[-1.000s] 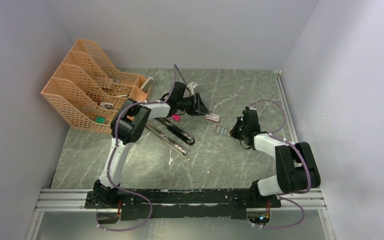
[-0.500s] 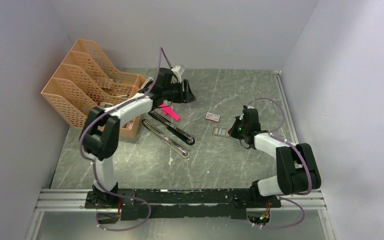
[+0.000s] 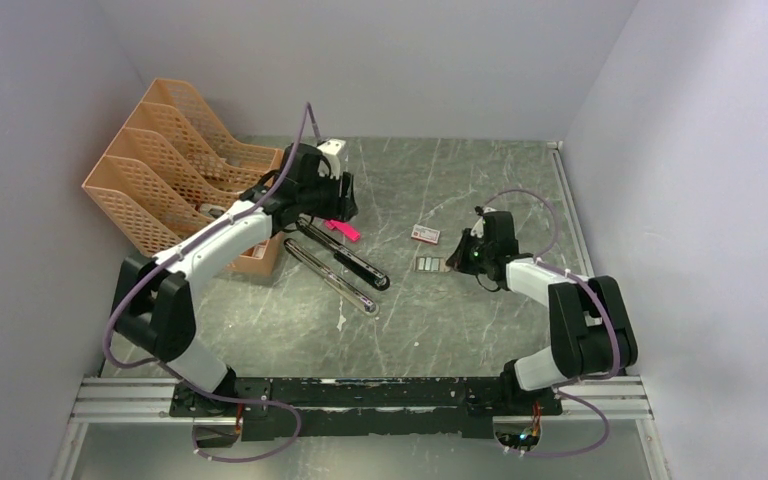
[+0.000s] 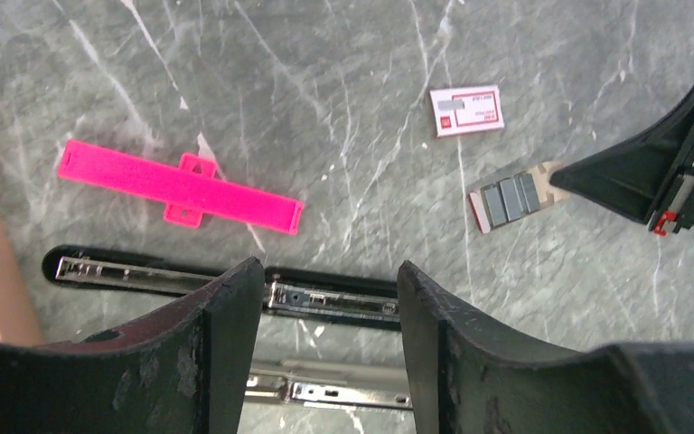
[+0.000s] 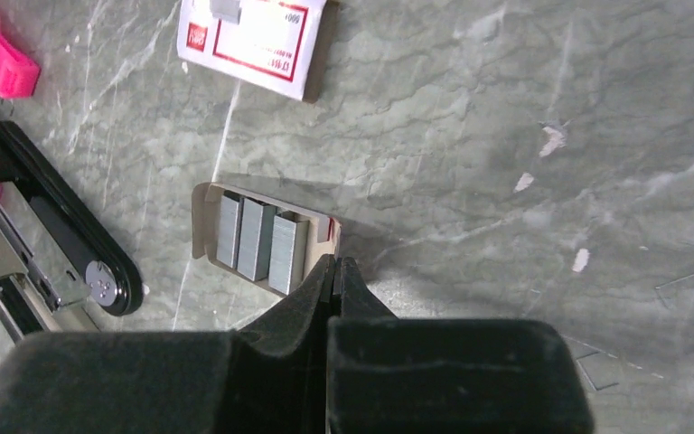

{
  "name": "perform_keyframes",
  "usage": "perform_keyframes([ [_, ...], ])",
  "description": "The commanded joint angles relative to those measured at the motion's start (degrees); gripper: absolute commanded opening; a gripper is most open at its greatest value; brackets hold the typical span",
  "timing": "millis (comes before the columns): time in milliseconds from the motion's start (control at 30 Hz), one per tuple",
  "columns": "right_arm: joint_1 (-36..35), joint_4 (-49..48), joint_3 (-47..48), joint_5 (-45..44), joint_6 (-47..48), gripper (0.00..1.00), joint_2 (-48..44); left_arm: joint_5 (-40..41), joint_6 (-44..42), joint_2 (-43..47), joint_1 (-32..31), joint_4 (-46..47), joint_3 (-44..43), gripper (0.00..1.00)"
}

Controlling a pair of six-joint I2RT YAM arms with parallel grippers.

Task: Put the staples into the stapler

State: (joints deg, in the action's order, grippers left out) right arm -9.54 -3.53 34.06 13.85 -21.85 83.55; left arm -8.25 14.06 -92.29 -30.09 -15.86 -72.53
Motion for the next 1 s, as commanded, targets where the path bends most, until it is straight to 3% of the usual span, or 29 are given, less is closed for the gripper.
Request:
perform_keyframes([
  [0, -0.9, 0.3, 1.5, 3.2, 2.8, 0.02, 2.0, 1.8, -3.4, 4.7, 0.3, -4.2, 2.2, 0.61],
  [267, -1.4, 2.4, 4.3, 2.1, 5.1, 0.08, 4.9, 3.2, -5.4, 13.9, 0.3, -8.6, 7.4, 0.61],
  [500, -1.4, 7.1, 7.5, -5.0, 5.7, 0.28, 5.3, 7.4, -6.9, 23.9, 0.3, -5.7, 15.7, 0.66],
  [633, -1.4, 7.5, 7.5, -9.5, 5.1, 0.34, 0.8, 9.8, -7.1, 26.9, 0.5, -6.1, 16.6, 0.66],
  [867, -1.5, -1.5, 2.3, -16.5, 1.2, 0.4, -12.0, 9.7, -6.1, 29.3, 0.5, -4.9, 18.9, 0.64],
  [967, -1.4, 1.8, 4.2, -15.8, 2.6, 0.44, -14.0, 10.2, -5.6, 29.0, 0.6, -4.9, 18.7, 0.64],
])
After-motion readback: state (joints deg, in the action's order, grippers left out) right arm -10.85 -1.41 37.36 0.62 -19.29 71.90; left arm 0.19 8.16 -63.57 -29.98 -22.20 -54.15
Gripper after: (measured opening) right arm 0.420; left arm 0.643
